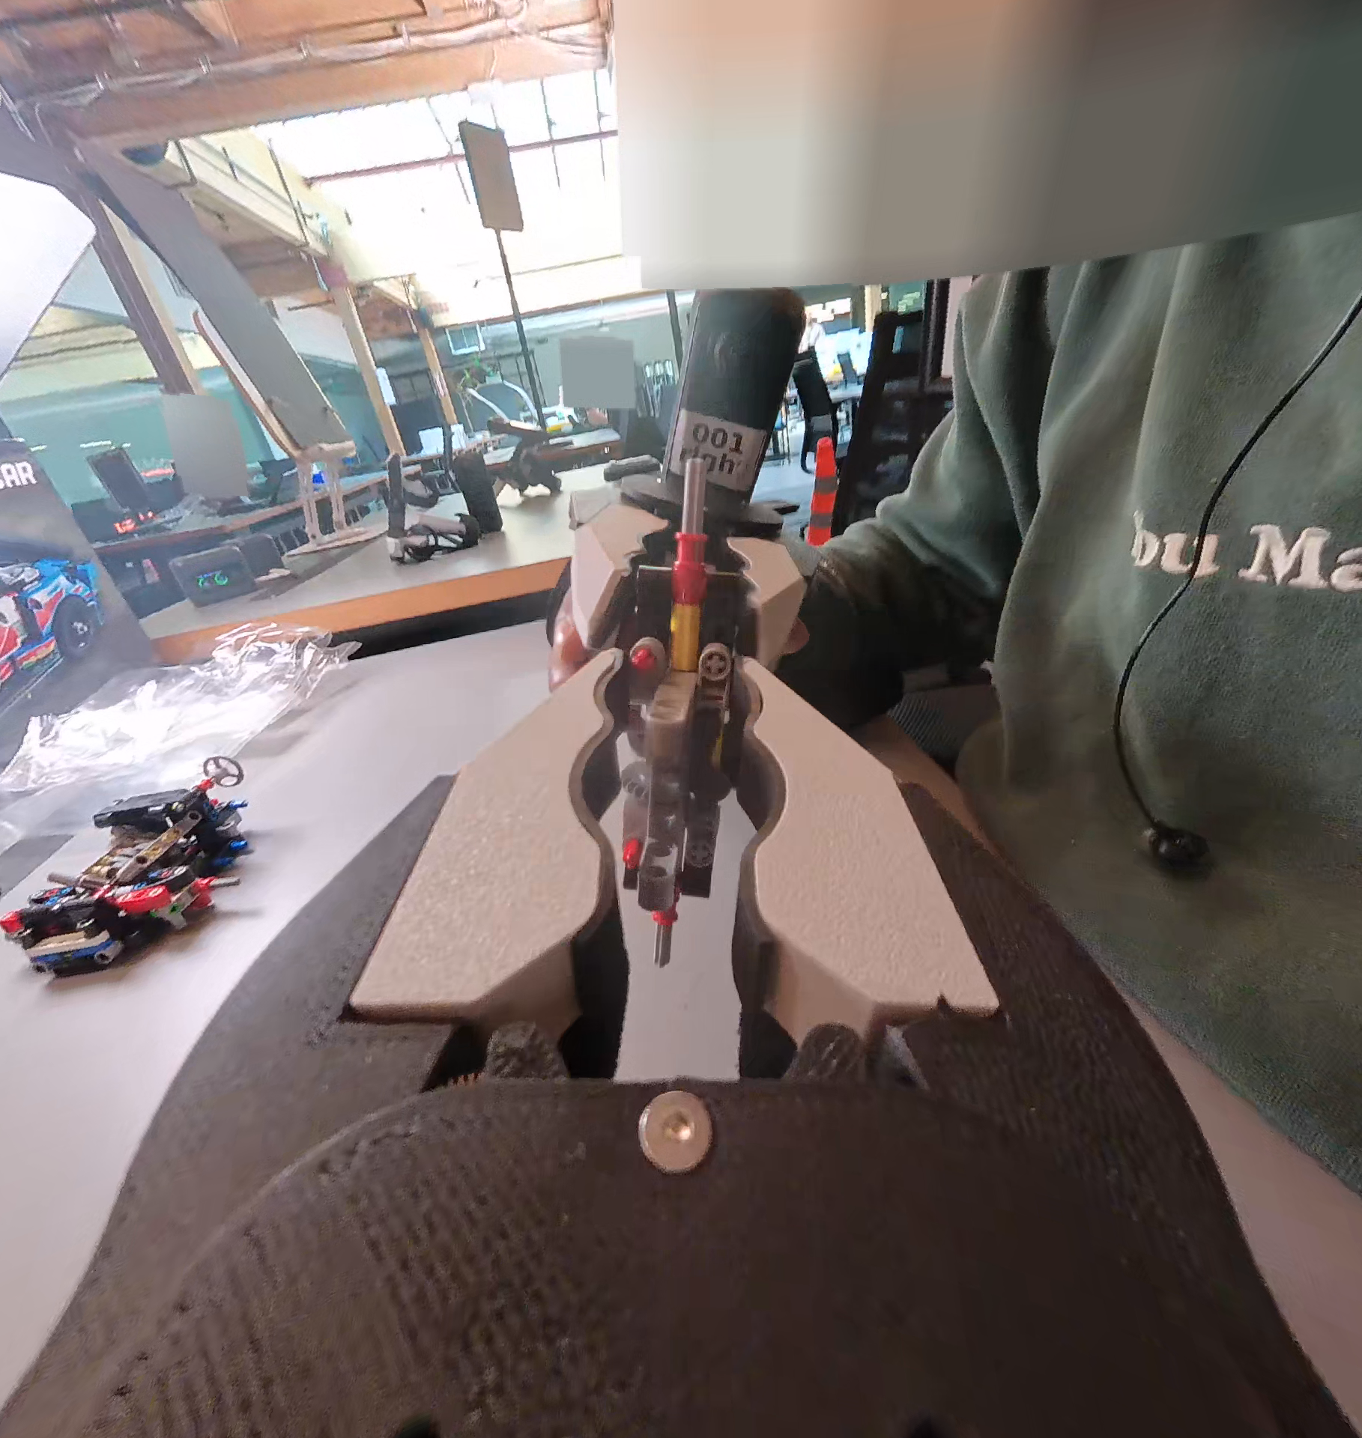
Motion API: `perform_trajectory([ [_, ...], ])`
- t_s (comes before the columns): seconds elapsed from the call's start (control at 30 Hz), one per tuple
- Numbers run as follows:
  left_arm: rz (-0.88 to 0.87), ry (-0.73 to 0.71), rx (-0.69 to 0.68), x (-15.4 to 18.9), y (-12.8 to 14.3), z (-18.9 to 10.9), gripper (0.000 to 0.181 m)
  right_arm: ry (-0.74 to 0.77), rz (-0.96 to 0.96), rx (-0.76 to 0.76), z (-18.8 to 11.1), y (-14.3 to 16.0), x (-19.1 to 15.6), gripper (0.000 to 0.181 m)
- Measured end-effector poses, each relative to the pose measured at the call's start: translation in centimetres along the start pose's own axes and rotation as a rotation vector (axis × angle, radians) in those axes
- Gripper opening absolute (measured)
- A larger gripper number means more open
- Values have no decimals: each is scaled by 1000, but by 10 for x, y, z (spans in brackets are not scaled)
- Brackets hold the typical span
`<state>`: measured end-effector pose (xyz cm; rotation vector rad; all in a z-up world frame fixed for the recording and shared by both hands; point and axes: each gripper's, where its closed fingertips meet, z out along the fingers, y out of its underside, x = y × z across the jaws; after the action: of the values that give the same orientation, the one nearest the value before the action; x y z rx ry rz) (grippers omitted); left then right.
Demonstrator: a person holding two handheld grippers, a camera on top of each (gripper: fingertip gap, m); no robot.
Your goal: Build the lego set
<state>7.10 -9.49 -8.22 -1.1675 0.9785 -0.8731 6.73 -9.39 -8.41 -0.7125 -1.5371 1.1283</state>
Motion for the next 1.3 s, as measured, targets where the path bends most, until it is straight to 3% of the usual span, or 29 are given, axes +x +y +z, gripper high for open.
perform_trajectory([
  [0.2,-48,2,142,-2,-25,-8,23,-1,49,5,2,0,0,43],
  [0.4,-31,14,101,3,-15,-1,23,30,61,42,11,-7,-2,25],
  [0.5,-22,-21,-9,-5,2,-2,23,37,43,-41,9,8,3,23],
  [0.7,78,-121,-224,-21,32,-9,34,120,-302,-393,2,66,16,19],
  [0.83,190,-140,-401,-21,57,-7,40,116,-411,-496,4,83,13,19],
  [0.97,288,-154,-488,-22,70,-9,26,126,-478,-520,6,84,12,19],
  [1.3,297,-105,-381,-11,49,-3,24,89,-354,-342,9,57,4,30],
])
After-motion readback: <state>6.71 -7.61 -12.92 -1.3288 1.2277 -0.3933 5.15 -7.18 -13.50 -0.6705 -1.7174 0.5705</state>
